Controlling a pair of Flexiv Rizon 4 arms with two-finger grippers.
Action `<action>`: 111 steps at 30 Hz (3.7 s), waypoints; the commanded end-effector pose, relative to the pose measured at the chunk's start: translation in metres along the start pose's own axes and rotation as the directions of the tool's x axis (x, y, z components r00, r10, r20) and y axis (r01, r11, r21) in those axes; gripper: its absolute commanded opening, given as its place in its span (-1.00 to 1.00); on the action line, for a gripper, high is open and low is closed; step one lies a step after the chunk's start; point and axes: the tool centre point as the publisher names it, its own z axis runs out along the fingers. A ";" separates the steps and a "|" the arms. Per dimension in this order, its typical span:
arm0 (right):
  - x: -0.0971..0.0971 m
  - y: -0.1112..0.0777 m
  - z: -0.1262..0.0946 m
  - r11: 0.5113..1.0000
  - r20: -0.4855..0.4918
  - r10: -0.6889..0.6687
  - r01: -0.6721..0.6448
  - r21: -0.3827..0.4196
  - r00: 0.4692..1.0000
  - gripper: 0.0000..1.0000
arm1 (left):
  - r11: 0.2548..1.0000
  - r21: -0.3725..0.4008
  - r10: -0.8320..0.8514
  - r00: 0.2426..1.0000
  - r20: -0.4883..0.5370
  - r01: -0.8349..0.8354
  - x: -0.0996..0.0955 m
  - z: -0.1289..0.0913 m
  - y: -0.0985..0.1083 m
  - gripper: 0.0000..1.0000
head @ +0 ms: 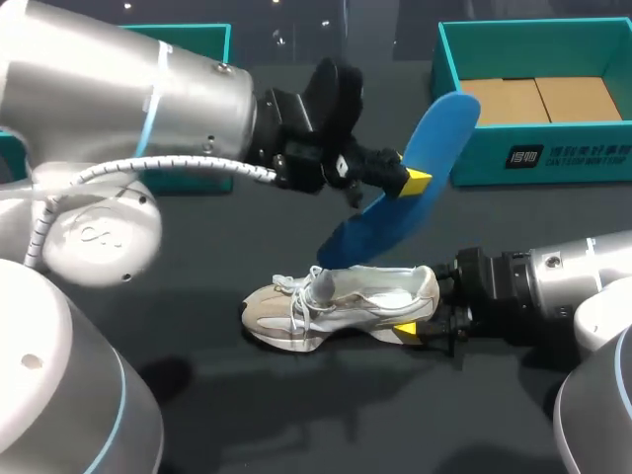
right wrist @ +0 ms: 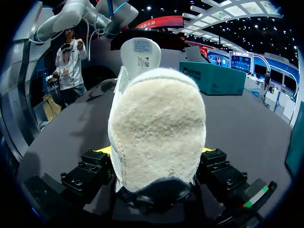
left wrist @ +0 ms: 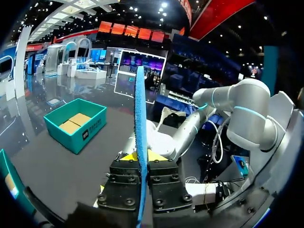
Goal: Take the shoe out of the shoebox, open the shoe tongue, remove and reinsert the insole, then place the shoe into the shoebox
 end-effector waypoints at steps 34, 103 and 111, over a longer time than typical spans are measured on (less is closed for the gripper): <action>0.000 -0.002 0.002 1.000 0.001 0.001 -0.001 0.005 1.000 -1.00 | 0.950 0.298 -0.055 0.990 -0.132 0.093 0.020 -0.112 -0.037 -1.00; 0.004 0.026 -0.083 0.760 0.002 0.116 -0.090 0.644 0.993 1.00 | 0.943 0.324 -0.036 0.992 -0.124 0.075 0.025 -0.135 -0.041 -1.00; 0.003 0.037 -0.084 0.685 0.011 0.107 -0.081 0.724 0.994 1.00 | 0.941 0.328 -0.040 0.992 -0.121 0.078 0.026 -0.134 -0.042 -1.00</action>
